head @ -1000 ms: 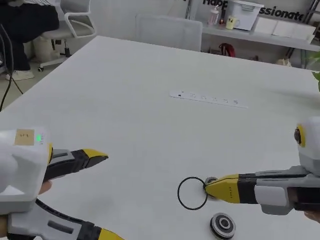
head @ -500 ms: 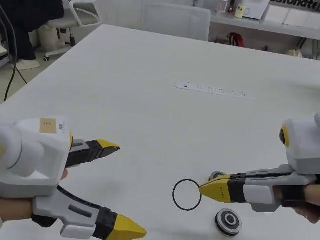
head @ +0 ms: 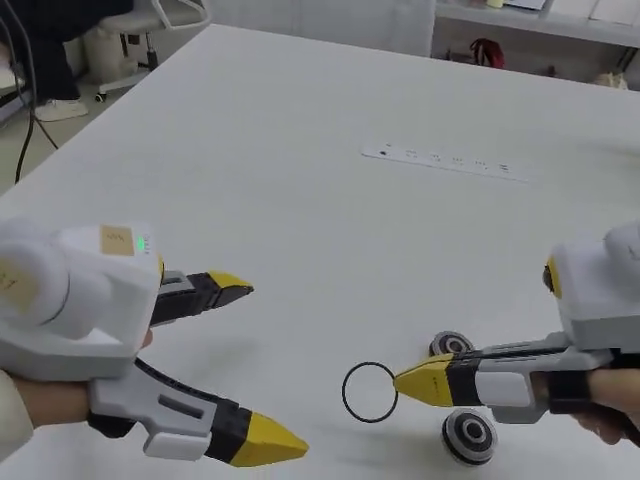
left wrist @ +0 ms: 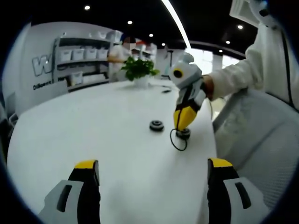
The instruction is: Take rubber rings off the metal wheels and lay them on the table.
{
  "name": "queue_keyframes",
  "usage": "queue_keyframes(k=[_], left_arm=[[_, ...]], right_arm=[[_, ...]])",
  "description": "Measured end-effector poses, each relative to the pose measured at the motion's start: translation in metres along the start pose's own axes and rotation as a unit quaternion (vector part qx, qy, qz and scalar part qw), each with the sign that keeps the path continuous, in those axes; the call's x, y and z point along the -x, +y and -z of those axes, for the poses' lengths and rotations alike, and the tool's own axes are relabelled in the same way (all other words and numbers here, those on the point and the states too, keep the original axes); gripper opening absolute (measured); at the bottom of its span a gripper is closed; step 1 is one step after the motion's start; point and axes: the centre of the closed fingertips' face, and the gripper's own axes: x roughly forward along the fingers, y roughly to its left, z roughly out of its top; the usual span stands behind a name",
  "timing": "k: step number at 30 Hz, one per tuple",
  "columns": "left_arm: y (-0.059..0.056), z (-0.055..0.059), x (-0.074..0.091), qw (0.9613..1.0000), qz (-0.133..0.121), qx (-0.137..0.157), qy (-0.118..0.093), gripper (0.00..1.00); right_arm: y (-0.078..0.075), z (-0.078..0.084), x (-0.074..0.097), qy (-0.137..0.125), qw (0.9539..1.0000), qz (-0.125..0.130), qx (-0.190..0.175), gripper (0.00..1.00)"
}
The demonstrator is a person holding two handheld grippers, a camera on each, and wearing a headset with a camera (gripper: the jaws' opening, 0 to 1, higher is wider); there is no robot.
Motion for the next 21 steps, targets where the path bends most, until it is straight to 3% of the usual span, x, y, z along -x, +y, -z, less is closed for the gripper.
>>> queue_keyframes(k=[8, 17, 21], left_arm=[[0.001, 0.005, -0.004, 1.0, 0.002, 0.005, 0.006, 0.96], [-0.002, 0.009, -0.008, 0.9999, 0.007, 0.009, 0.012, 0.96], [-0.004, 0.008, -0.008, 0.9999, 0.009, 0.01, 0.01, 0.96]], right_arm=[[-0.014, 0.013, -0.009, 0.017, 0.9998, 0.01, -0.006, 0.0], [-0.036, 0.024, -0.013, 0.025, 0.9989, 0.039, -0.004, 0.0], [-0.037, 0.026, -0.014, 0.029, 0.9985, 0.047, 0.004, 0.0]])
